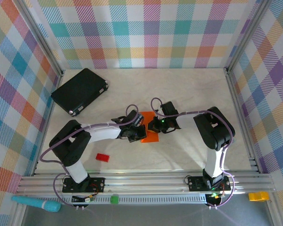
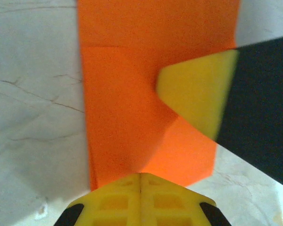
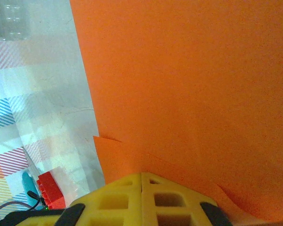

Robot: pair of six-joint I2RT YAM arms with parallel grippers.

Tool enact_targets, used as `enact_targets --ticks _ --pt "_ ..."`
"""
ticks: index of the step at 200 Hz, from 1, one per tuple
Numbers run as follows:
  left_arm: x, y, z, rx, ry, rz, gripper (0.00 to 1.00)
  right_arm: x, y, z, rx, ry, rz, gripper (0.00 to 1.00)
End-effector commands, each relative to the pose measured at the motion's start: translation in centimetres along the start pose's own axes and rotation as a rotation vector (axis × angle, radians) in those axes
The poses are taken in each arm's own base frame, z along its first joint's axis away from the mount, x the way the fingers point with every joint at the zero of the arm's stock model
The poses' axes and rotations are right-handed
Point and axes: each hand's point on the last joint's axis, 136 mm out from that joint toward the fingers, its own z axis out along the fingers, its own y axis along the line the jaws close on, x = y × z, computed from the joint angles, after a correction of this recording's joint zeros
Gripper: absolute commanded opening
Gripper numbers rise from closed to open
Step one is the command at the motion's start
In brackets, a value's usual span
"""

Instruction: Fold a paper plane with a square sheet of paper (pick it up from the middle)

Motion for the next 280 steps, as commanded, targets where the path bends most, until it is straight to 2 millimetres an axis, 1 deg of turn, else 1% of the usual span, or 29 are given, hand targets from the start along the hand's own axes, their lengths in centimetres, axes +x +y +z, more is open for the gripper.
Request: enact_targets --ticks 1,26,37,44,58,74,93,106,115,127,161,195,231,254,280 --pt "0.0 1.8 0.3 -0.066 -0.006 -0.042 0.00 4.6 -11.3 1.0 0.377 0.084 0.151 0.01" --pt "0.9 3.3 0.8 -0.100 0.021 -0.070 0.00 4.5 -11.1 1.0 0.369 0.085 0.147 0.01" --pt "1.4 4.0 1.0 -0.117 0.033 -0.085 0.00 4.4 -10.7 1.0 0.354 0.088 0.150 0.01" --pt "1.7 4.5 1.1 -0.129 0.037 -0.095 0.00 4.2 -10.0 1.0 0.330 0.089 0.150 0.01" --pt "2.0 5.4 1.2 -0.155 0.038 -0.111 0.00 3.4 -8.2 0.7 0.272 0.082 0.128 0.02" --pt "2.3 5.9 1.2 -0.174 0.044 -0.117 0.00 1.9 -5.3 -0.2 0.219 0.069 0.071 0.03" --pt "2.5 6.1 1.4 -0.177 0.054 -0.119 0.00 -0.1 -1.6 -1.7 0.162 0.031 -0.004 0.04" --pt "2.5 6.0 1.6 -0.174 0.058 -0.120 0.00 -1.1 0.7 -2.9 0.127 0.002 -0.046 0.05" --pt "2.5 5.9 1.6 -0.171 0.061 -0.116 0.00 -1.4 1.8 -3.6 0.110 -0.012 -0.063 0.06" --pt "2.4 5.8 1.6 -0.168 0.063 -0.111 0.00 -1.4 2.6 -4.1 0.090 -0.015 -0.073 0.07" --pt "2.5 5.4 1.7 -0.163 0.075 -0.096 0.00 0.5 3.2 -3.6 0.014 0.045 -0.059 0.07" --pt "2.5 5.4 1.8 -0.158 0.079 -0.095 0.00 1.5 3.3 -2.7 0.015 0.065 -0.078 0.06" --pt "2.6 5.5 1.9 -0.163 0.083 -0.094 0.00 2.1 2.5 -0.9 0.041 0.097 -0.080 0.04" --pt "2.7 5.6 1.9 -0.168 0.088 -0.097 0.00 2.3 2.1 -0.1 0.045 0.115 -0.077 0.04" --pt "2.9 6.0 1.9 -0.181 0.093 -0.102 0.00 2.5 0.4 0.4 0.096 0.122 -0.070 0.03"
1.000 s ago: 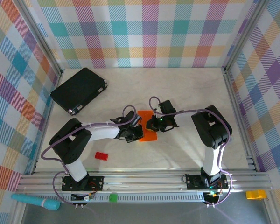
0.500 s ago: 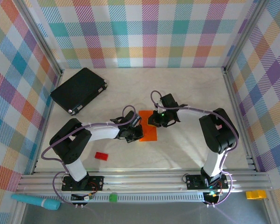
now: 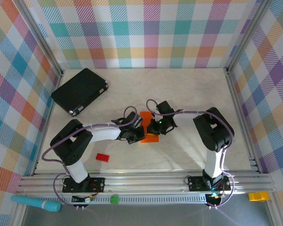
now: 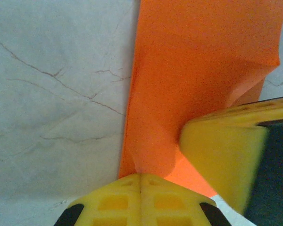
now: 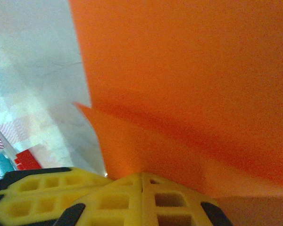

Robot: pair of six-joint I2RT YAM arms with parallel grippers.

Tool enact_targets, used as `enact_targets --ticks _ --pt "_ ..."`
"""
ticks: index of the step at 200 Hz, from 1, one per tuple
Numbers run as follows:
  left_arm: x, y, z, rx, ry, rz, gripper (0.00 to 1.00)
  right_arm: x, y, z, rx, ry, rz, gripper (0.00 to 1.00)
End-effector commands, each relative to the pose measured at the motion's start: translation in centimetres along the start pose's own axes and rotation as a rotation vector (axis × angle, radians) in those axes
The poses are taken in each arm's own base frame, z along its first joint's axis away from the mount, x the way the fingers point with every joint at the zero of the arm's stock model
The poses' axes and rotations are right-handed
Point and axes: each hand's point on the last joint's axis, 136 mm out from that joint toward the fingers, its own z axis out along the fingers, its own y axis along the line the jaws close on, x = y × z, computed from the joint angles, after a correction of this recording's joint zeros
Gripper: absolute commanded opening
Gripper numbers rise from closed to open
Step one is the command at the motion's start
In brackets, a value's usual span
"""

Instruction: Fold a paper plane with a square sheet of paper (pick it up from the middle)

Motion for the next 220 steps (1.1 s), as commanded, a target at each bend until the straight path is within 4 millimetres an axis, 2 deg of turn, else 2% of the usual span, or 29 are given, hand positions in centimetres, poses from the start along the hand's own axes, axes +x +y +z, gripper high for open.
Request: enact_targets --ticks 1,33,67,103,124,143,164,179,199,220 --pt "2.2 4.8 1.3 -0.163 0.088 -0.032 0.00 0.1 -0.9 0.7 0.033 0.010 -0.019 0.03" --pt "2.6 5.4 1.2 -0.178 0.096 -0.039 0.00 -0.9 -4.1 0.2 0.071 -0.025 0.045 0.02" --pt "3.0 5.8 1.1 -0.183 0.100 -0.042 0.00 -3.0 -6.7 -1.7 0.045 -0.079 0.159 0.03" --pt "3.2 6.1 1.4 -0.189 0.111 -0.042 0.00 -5.5 -8.0 -3.5 0.061 -0.139 0.207 0.03" --pt "2.9 5.5 1.3 -0.176 0.104 -0.033 0.00 -6.3 -7.9 -4.5 0.085 -0.162 0.201 0.03" --pt "2.4 4.0 1.1 -0.135 0.106 -0.018 0.00 -6.6 -6.8 -5.7 0.072 -0.183 0.187 0.03" --pt "1.5 1.3 0.3 -0.063 0.094 0.003 0.00 -7.0 -4.0 -7.6 -0.020 -0.219 0.170 0.06" --pt "0.3 -0.7 -0.6 -0.018 0.060 0.020 0.00 -6.8 -2.5 -8.7 -0.068 -0.244 0.161 0.12" --pt "-1.6 -3.6 -1.9 0.056 -0.018 0.040 0.08 -5.6 -1.9 -9.4 -0.084 -0.250 0.167 0.23" --pt "-3.5 -5.5 -3.0 0.132 -0.112 0.019 0.22 -4.1 -2.2 -9.8 -0.066 -0.251 0.188 0.40"
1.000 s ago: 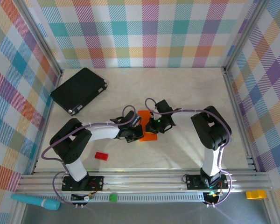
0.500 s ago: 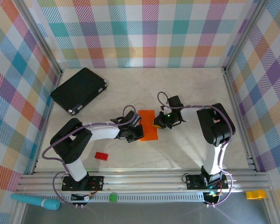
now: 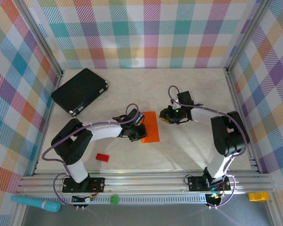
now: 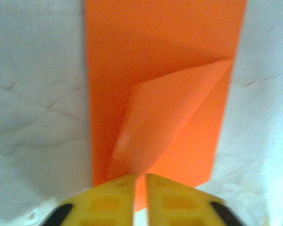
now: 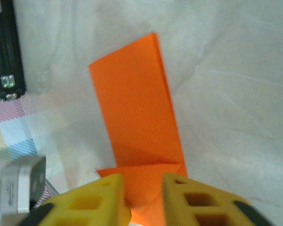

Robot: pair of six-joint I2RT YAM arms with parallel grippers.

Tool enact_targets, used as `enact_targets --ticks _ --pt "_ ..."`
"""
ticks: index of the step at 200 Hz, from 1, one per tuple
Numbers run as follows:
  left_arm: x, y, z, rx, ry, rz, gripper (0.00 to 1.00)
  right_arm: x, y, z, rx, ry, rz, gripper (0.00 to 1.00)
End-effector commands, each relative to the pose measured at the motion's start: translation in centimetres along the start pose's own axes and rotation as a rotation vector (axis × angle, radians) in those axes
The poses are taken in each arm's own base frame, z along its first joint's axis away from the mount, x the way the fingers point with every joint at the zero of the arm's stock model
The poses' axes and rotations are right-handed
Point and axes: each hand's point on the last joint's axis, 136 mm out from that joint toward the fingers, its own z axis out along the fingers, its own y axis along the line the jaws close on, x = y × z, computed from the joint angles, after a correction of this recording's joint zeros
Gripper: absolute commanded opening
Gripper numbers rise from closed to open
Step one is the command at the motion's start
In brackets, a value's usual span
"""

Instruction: Fold a paper plane with a square sheet of paper (pick it up from the middle)

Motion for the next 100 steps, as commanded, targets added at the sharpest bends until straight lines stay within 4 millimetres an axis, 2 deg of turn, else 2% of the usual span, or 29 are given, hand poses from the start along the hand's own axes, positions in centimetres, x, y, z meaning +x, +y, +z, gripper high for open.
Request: enact_targets --ticks 1,30,60,100 --pt "-2.6 -3.0 -2.1 0.094 -0.115 -0.006 0.23 1.7 -0.5 -0.7 0.011 0.012 0.037 0.41" --pt "-3.7 -4.4 -2.4 0.205 -0.173 -0.034 0.36 3.4 -0.6 -1.1 0.024 0.027 0.035 0.56" --pt "-3.8 -4.2 -1.7 0.248 -0.169 -0.034 0.39 4.8 -0.1 -0.5 0.022 0.049 0.009 0.57" --pt "-5.2 -2.0 -0.7 0.208 -0.197 -0.044 0.38 5.5 0.2 0.6 0.001 0.057 0.013 0.56"
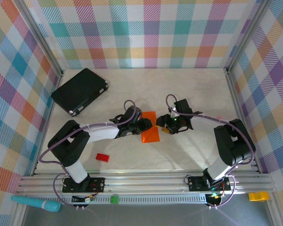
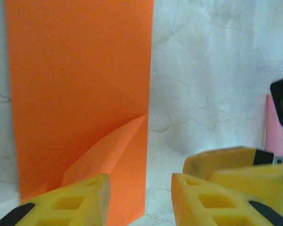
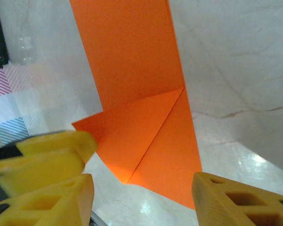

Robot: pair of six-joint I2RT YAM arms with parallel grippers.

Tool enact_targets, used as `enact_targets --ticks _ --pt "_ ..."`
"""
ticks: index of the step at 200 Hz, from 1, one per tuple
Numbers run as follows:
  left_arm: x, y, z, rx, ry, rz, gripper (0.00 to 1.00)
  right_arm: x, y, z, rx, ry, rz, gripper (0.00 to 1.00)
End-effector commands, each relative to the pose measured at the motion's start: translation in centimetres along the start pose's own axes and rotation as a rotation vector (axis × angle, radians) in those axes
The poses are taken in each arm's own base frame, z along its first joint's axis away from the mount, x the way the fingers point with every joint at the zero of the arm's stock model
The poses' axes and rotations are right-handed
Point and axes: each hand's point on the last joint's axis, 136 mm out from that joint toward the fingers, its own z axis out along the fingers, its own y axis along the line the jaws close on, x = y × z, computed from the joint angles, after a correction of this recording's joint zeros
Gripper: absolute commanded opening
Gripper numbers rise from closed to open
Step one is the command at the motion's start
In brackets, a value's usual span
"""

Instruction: Fold a paper plane with a square sheet of paper (pick it up from the middle)

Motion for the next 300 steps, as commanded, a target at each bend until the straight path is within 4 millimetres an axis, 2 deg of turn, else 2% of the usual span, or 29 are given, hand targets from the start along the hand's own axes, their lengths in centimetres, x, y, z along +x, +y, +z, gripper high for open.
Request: enact_targets --ticks 1,15,60,132,188,261,300 --pt "-1.4 1.1 0.4 0.001 -0.036 0.000 0.38 0.0 0.7 0.2 -0.025 -0.013 -0.001 0.55" --pt "-1.8 2.1 0.7 -0.036 -0.046 0.001 0.37 0.2 0.6 0.5 -0.016 -0.007 0.003 0.55" --pt "-1.3 3.3 2.1 -0.031 -0.030 -0.037 0.35 0.5 -0.1 1.2 0.027 -0.008 0.030 0.49" --pt "-0.4 6.4 2.3 -0.132 -0.026 -0.072 0.35 0.0 0.0 2.9 0.063 -0.019 0.069 0.44" --pt "0.2 7.4 2.6 -0.141 -0.014 -0.104 0.28 0.0 0.4 4.2 0.048 -0.007 0.062 0.31" --pt "0.5 7.7 2.7 -0.134 -0.008 -0.116 0.26 -0.3 -0.1 5.1 0.051 -0.008 0.082 0.28" --pt "0.5 7.6 2.7 -0.131 -0.006 -0.116 0.25 -0.5 0.5 5.5 0.018 -0.008 0.060 0.22"
